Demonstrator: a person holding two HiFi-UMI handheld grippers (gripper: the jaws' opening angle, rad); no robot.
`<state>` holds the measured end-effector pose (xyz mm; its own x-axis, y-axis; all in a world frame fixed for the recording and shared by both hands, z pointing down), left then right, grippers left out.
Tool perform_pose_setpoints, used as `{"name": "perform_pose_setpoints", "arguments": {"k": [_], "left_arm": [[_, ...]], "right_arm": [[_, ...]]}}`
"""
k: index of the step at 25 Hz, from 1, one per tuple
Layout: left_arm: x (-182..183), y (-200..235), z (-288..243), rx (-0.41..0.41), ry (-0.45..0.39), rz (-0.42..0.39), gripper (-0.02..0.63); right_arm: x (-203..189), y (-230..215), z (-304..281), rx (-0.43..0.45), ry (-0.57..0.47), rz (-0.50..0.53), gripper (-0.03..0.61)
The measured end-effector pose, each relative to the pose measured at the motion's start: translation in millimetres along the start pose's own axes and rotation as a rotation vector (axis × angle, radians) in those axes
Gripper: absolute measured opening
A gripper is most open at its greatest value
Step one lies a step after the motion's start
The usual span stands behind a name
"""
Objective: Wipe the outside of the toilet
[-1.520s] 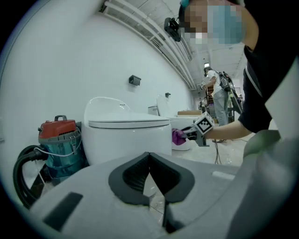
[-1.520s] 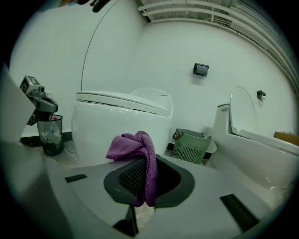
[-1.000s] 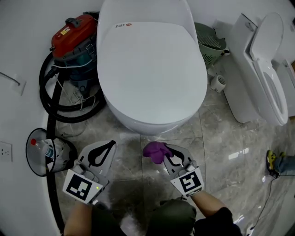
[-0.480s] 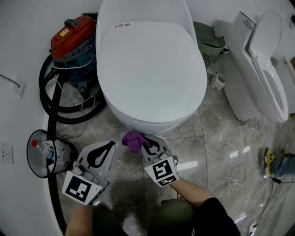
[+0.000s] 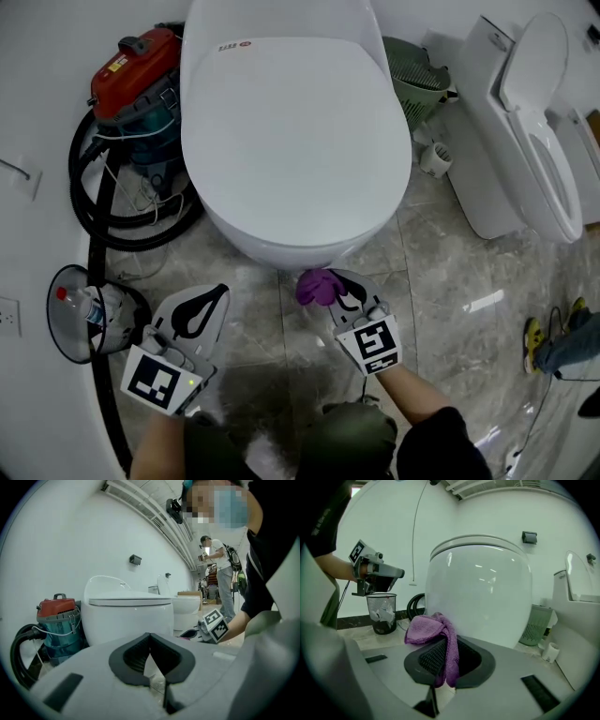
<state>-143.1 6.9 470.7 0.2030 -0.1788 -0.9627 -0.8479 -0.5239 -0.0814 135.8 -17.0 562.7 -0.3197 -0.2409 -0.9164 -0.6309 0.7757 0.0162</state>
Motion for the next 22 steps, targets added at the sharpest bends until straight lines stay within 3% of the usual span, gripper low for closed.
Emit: {"name": "perform_pose_setpoints", "arguments": {"k": [9,22], "left_arm": [[-3.3,-4.2,-3.3,0.003,0.021,-0.004,0.002],[1.4,-8.0,-1.1,-0.007,0.001,-0.012,0.002]], "right_arm": [[-25.7,-67.7,32.5,-0.178,0.055,-0.057,0.041],[-41.7,-144.6,31.0,-0.384,0.124,-0.154,0.04]]}}
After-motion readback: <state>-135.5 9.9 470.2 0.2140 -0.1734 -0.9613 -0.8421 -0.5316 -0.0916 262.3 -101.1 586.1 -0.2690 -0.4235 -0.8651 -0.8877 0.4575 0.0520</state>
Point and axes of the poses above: the fingertips, and each gripper's own axes: z backward along the fingers, y to its left, x out of its top, the point moved 10 cm from there along z, backward along the fingers, and after that the axes turned 14 degrees about x, right-handed, at the moved point
